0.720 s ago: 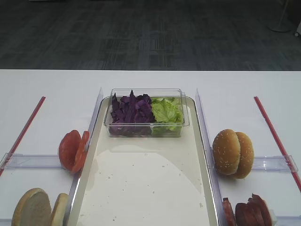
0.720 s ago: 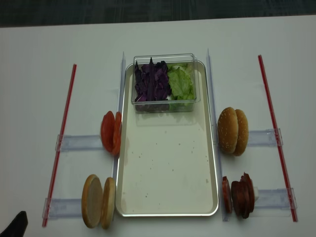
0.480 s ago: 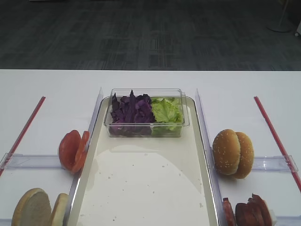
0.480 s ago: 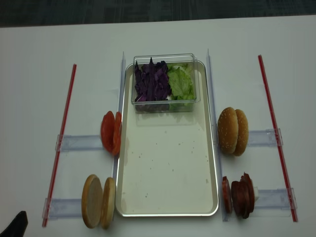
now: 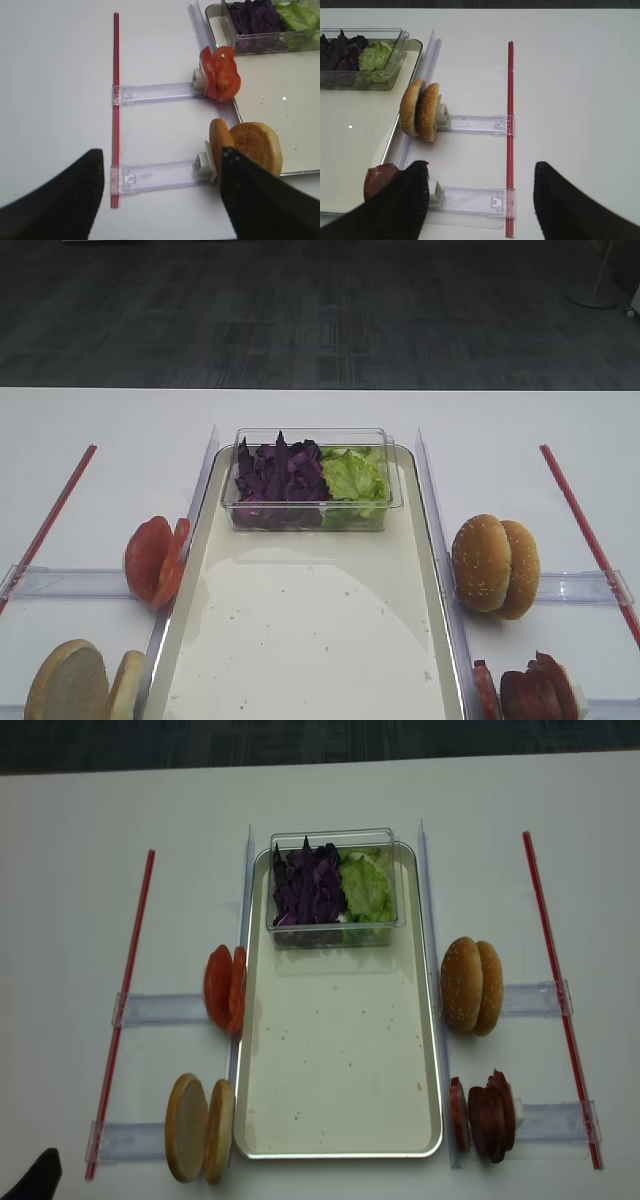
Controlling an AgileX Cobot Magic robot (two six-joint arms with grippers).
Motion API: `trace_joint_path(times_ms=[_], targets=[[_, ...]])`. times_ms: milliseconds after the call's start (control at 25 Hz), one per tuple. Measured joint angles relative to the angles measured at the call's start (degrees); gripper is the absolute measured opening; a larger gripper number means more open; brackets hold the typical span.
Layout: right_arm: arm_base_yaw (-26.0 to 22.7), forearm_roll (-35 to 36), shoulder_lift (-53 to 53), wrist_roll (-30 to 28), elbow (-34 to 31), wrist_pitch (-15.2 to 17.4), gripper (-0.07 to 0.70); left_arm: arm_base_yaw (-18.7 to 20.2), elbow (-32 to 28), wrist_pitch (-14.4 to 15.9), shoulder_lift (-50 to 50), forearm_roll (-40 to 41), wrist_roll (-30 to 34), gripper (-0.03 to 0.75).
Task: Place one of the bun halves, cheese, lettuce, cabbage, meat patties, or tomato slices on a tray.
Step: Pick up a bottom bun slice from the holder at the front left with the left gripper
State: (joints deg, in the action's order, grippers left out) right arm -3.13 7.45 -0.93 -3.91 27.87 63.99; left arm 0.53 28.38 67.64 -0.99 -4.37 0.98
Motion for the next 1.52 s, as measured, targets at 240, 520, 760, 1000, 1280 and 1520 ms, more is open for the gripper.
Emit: trace_joint_path(times_ms=[240,520,760,1000,1280,1520], targets=[[0.00,0.00,0.00,0.00,0.00,0.00,0.481,0.00,0.00,0.00,0.00,-0.02,0.00,0.465],[0.00,0.00,0.00,0.00,0.00,0.00,0.481,0.00,0.27,0.77,0.00,-0.02,0.00,0.465],[0.00,0.00,0.00,0.00,0.00,0.00,0.481,0.00,5.98,5.22,9.17,0.08,-3.83,0.465],[0.00,0.00,0.00,0.00,0.00,0.00,0.481,0.00,9.18,5.22,16.77,0.08,-4.99,0.465],[0.00,0.00,0.00,0.00,0.00,0.00,0.481,0.00,9.62,5.22,25.15,0.08,-4.85,0.465],[0.00,0.00,0.00,0.00,0.00,0.00,0.481,0.00,9.62,4.75,33.85,0.08,-4.47,0.465]])
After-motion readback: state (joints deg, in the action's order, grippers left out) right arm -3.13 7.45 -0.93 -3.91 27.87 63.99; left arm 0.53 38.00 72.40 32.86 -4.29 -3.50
